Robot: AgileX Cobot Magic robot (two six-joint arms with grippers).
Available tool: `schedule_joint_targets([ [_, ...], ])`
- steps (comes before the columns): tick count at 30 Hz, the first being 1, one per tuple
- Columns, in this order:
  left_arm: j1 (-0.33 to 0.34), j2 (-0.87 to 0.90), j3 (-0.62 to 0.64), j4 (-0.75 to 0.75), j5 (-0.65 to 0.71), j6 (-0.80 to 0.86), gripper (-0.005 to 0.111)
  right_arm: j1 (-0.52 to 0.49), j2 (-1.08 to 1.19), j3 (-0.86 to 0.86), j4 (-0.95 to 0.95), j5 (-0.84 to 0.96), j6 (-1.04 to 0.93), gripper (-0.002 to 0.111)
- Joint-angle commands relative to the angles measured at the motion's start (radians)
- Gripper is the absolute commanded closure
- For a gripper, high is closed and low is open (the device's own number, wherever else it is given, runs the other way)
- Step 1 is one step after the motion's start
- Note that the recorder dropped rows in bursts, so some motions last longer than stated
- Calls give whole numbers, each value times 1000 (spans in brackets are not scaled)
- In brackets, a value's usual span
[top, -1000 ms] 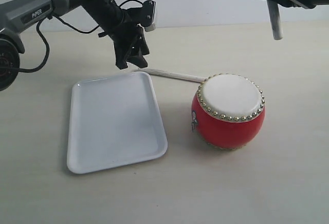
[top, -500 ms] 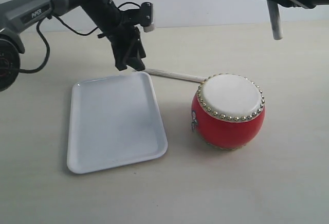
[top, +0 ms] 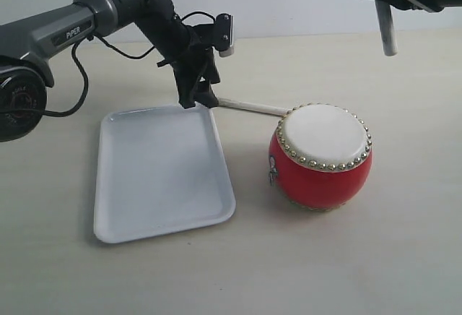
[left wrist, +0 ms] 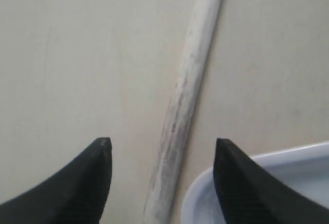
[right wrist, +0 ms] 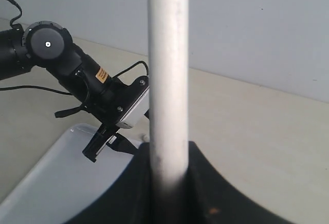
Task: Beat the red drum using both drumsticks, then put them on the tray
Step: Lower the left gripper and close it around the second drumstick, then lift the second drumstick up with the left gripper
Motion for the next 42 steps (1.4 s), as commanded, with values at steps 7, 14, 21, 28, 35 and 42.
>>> schedule_joint_targets([
  [7, 20, 23, -1, -88, -18, 62, 52, -5, 1, -7, 10, 2, -9, 108],
  [14, 20, 38, -1, -38, -33, 55, 52, -5, 1, -7, 12, 2, -10, 108],
  [21, 6, 38, -1, 63, -24, 43, 78, -5, 1, -7, 17, 2, -11, 108],
  [28, -17, 38, -1, 156, -20, 13, 79, -5, 1, -7, 42, 2, -11, 108],
  [35, -22, 38, 0, 158, -20, -2, 107, -5, 1, -7, 45, 2, -16, 108],
  [42, -22, 12, 0, 152, -37, -15, 107, -5, 1, -7, 52, 2, -21, 108],
])
